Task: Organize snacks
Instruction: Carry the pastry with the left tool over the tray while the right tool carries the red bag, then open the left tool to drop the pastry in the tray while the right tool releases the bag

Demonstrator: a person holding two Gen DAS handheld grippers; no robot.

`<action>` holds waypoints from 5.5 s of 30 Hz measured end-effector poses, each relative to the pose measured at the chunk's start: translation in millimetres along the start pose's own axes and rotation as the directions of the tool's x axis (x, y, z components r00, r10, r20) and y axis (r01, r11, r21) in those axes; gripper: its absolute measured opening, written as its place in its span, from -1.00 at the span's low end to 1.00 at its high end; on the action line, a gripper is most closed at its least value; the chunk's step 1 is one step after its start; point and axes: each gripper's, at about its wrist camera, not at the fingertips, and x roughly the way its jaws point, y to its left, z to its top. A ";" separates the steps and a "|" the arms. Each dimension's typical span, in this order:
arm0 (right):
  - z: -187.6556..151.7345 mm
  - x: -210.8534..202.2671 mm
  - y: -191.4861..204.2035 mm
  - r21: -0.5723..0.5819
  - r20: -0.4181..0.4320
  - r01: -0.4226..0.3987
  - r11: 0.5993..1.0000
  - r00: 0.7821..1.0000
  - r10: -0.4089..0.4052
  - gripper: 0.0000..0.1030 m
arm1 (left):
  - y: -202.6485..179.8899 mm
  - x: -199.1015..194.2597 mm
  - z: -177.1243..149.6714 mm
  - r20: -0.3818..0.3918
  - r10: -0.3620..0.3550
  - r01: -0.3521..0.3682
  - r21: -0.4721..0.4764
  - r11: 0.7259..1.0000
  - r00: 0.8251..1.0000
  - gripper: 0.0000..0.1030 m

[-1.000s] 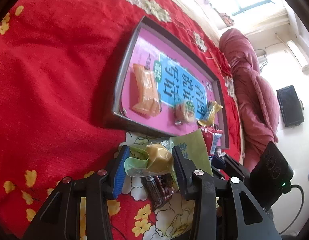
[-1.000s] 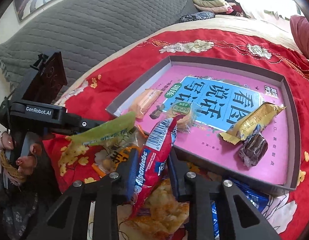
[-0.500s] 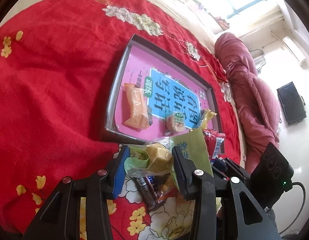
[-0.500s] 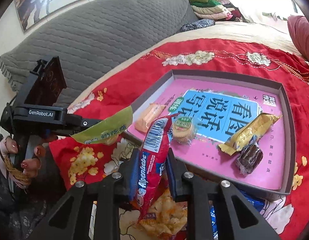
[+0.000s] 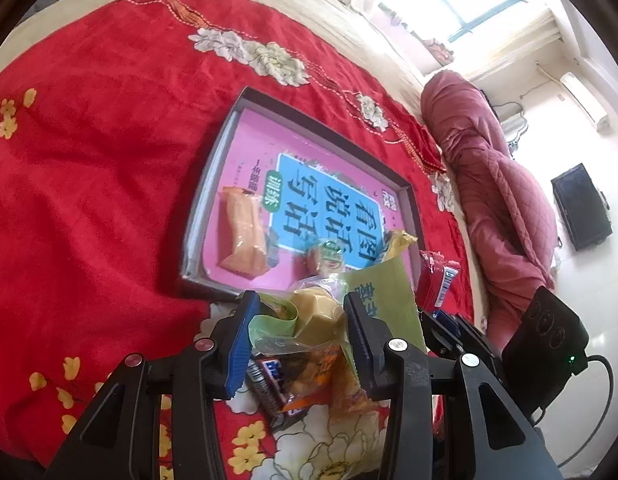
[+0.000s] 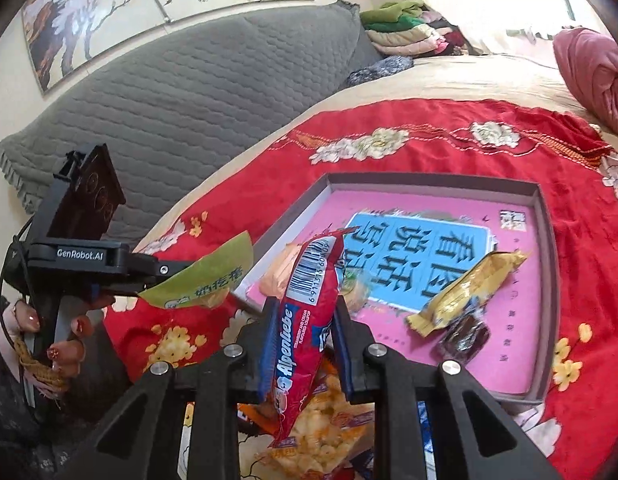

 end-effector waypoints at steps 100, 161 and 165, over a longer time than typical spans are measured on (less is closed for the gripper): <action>8.4 -0.6 -99.4 0.183 -0.052 0.321 0.929 0.947 -0.317 -0.49 | -25.1 69.9 19.2 0.095 0.260 -0.272 0.144 0.951 0.961 -0.12; 18.9 -14.9 -86.9 0.165 0.018 0.301 0.939 0.951 -0.308 0.08 | -51.7 48.4 19.5 0.119 0.254 -0.274 0.195 0.942 0.960 0.12; 20.0 -17.2 -88.5 0.172 0.025 0.296 0.940 0.952 -0.305 0.09 | -56.0 41.9 19.6 0.129 0.249 -0.271 0.202 0.941 0.960 0.12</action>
